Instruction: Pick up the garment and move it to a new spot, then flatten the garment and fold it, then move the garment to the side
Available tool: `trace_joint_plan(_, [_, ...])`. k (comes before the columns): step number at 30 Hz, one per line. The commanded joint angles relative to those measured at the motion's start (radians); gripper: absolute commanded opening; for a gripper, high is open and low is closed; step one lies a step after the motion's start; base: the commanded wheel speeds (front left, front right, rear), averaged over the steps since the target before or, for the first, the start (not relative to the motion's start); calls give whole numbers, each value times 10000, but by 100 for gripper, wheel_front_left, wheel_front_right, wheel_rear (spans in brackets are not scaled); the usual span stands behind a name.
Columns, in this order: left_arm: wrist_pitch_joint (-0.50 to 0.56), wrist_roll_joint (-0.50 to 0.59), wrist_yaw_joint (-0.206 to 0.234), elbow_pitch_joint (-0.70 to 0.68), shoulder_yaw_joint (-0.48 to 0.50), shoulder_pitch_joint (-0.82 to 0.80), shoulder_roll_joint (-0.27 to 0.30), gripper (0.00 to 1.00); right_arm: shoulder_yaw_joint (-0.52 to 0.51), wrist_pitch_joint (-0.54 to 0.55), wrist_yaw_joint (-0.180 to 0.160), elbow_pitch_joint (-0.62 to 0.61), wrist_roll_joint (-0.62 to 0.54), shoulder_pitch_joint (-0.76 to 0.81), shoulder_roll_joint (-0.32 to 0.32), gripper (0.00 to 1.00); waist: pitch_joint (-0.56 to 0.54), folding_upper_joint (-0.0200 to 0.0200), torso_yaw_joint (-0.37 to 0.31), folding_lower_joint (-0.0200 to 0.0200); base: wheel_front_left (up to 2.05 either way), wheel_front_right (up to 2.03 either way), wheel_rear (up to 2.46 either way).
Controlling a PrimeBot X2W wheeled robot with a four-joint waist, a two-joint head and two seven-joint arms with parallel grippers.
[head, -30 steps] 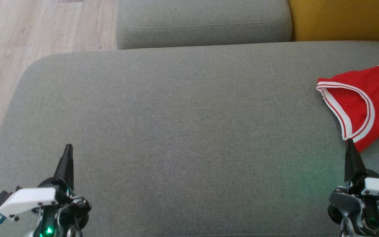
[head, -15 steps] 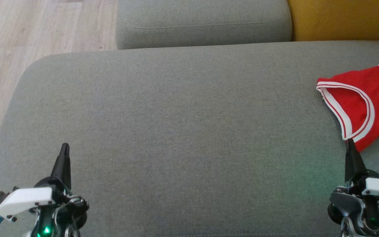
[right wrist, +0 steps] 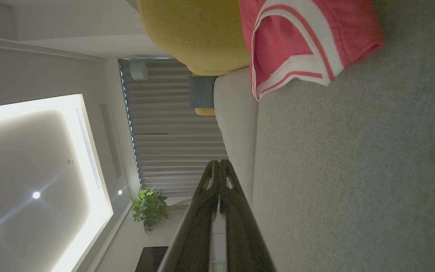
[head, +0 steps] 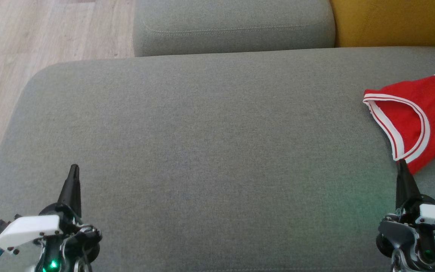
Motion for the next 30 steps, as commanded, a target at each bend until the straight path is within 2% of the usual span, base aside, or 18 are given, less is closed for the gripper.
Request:
trace_joint_plan(1, [85,9,-71,-359,324,-536,73,0,205,59,-9,-370,70,-509,-64,0,0,0,0,0,0,0,0])
trace_joint_plan(30, [116,41,-71,-358,363,-539,46,0,200,64,-9,-370,65,-510,-60,0,0,0,0,0,0,0,0])
